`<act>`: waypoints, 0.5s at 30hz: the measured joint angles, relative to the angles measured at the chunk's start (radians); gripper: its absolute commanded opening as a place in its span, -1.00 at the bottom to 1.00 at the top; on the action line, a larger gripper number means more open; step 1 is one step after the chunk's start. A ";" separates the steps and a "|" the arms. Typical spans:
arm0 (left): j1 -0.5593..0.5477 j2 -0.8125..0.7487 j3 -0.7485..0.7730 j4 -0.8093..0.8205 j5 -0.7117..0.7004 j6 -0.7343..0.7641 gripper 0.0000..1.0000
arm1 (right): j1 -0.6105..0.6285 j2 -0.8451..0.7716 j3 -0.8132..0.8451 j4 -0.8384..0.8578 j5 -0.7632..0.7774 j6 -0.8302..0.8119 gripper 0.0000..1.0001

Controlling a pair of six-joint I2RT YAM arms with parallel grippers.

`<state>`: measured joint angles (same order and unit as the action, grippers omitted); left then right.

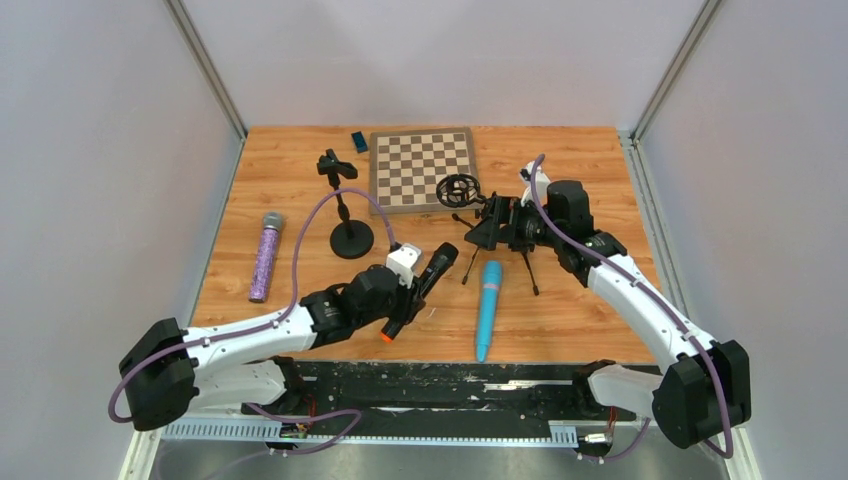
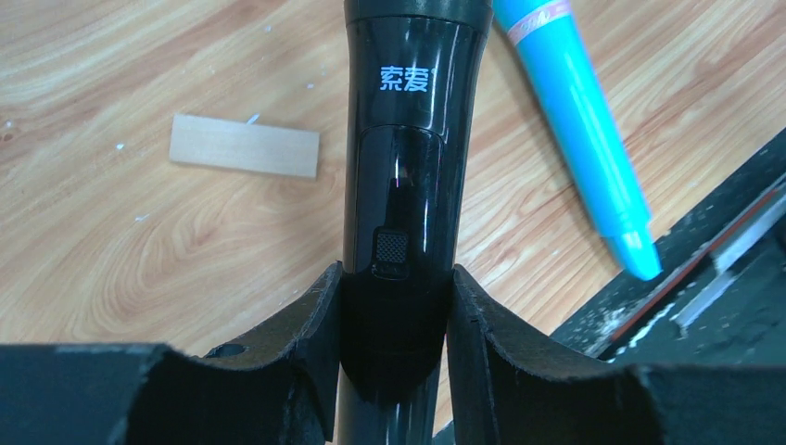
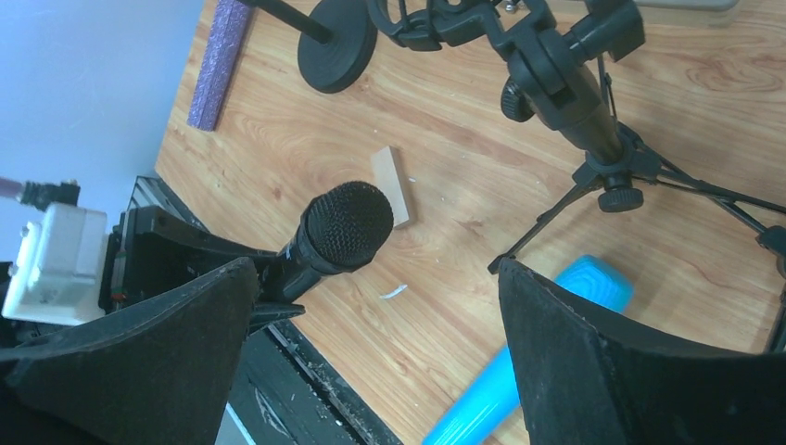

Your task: Attach the microphones to the stand

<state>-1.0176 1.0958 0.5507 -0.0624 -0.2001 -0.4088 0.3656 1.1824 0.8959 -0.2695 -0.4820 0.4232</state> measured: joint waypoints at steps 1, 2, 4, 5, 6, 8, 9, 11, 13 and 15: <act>0.010 0.000 0.008 0.000 0.011 -0.012 -1.00 | 0.000 0.000 0.000 0.000 -0.006 0.000 1.00; 0.023 0.000 0.016 0.002 0.027 -0.028 -1.00 | 0.000 0.000 0.000 0.001 -0.016 -0.001 1.00; 0.060 0.000 0.022 0.018 0.062 -0.060 -1.00 | 0.000 0.000 0.000 0.005 -0.029 -0.001 1.00; 0.082 0.000 0.022 0.027 0.088 -0.075 -1.00 | 0.000 0.000 0.000 0.009 -0.037 0.000 1.00; 0.103 0.000 0.022 0.037 0.114 -0.092 -1.00 | 0.000 0.000 0.000 0.014 -0.044 0.000 1.00; 0.137 -0.007 0.018 0.060 0.158 -0.120 -1.00 | 0.005 -0.001 0.000 0.028 -0.050 0.002 1.00; 0.151 -0.014 0.013 0.075 0.175 -0.134 -1.00 | 0.008 -0.003 0.000 0.032 -0.050 0.002 1.00; 0.176 -0.040 -0.006 0.113 0.214 -0.164 -1.00 | 0.027 -0.009 -0.005 0.053 -0.051 0.005 1.00; 0.198 -0.074 -0.033 0.151 0.247 -0.193 -1.00 | 0.053 -0.015 -0.014 0.080 -0.053 0.018 1.00; 0.217 -0.115 -0.065 0.187 0.273 -0.222 -1.00 | 0.084 -0.016 -0.027 0.123 -0.064 0.041 1.00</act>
<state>-0.8005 0.9810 0.4858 0.1249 0.0731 -0.6312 0.4500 1.1660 0.8688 -0.1467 -0.5457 0.4641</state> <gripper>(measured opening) 0.463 0.998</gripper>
